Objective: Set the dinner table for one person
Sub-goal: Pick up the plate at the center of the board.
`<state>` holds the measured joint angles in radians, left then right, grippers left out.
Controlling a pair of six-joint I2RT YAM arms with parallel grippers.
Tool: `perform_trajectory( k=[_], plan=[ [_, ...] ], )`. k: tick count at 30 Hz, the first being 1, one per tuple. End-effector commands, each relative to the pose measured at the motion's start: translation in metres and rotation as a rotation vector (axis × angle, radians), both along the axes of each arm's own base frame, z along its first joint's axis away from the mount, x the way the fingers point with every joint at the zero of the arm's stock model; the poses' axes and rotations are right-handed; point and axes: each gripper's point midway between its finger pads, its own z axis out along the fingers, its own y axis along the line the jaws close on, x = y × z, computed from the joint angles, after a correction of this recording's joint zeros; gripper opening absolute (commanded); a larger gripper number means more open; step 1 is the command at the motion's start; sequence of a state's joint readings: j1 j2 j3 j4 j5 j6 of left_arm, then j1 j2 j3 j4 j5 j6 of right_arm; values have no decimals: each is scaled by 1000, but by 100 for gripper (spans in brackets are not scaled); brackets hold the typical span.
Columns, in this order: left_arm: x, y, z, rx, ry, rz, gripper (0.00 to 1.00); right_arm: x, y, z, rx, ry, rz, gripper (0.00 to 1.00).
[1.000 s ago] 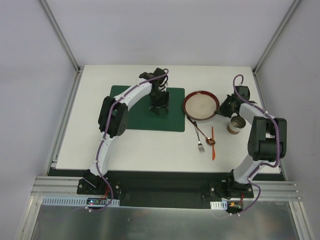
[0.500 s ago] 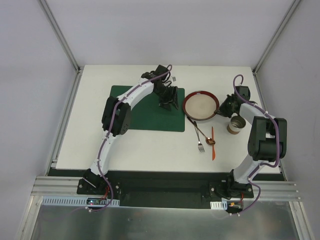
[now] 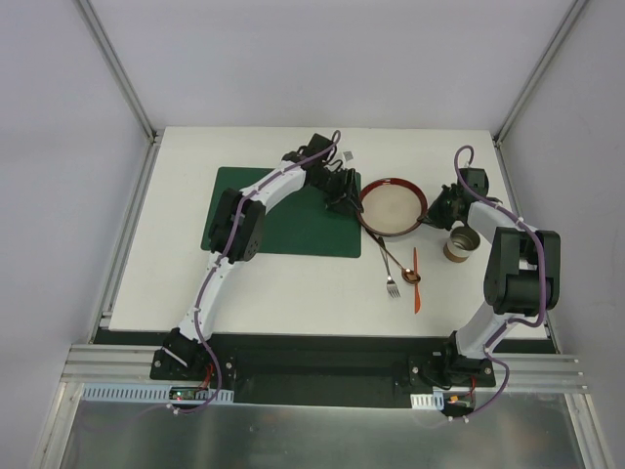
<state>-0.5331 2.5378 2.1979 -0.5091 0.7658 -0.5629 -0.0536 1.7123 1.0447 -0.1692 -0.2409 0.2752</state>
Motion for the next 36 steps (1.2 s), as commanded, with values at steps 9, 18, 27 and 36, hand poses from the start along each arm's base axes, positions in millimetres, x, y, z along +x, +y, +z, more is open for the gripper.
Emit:
perform_trajectory(
  k=[9,18,27,36],
  plan=[
    [9,-21,3,-135,14,-9,46,-6,10,5,-4,-16,77,0],
    [5,-12,1,-113,18,8,46,-3,9,6,-7,-17,70,0],
    [-1,5,5,-71,-2,37,45,2,4,8,-26,-26,53,0],
    [1,14,9,-69,-11,52,45,2,1,7,-22,-24,42,0]
  ],
)
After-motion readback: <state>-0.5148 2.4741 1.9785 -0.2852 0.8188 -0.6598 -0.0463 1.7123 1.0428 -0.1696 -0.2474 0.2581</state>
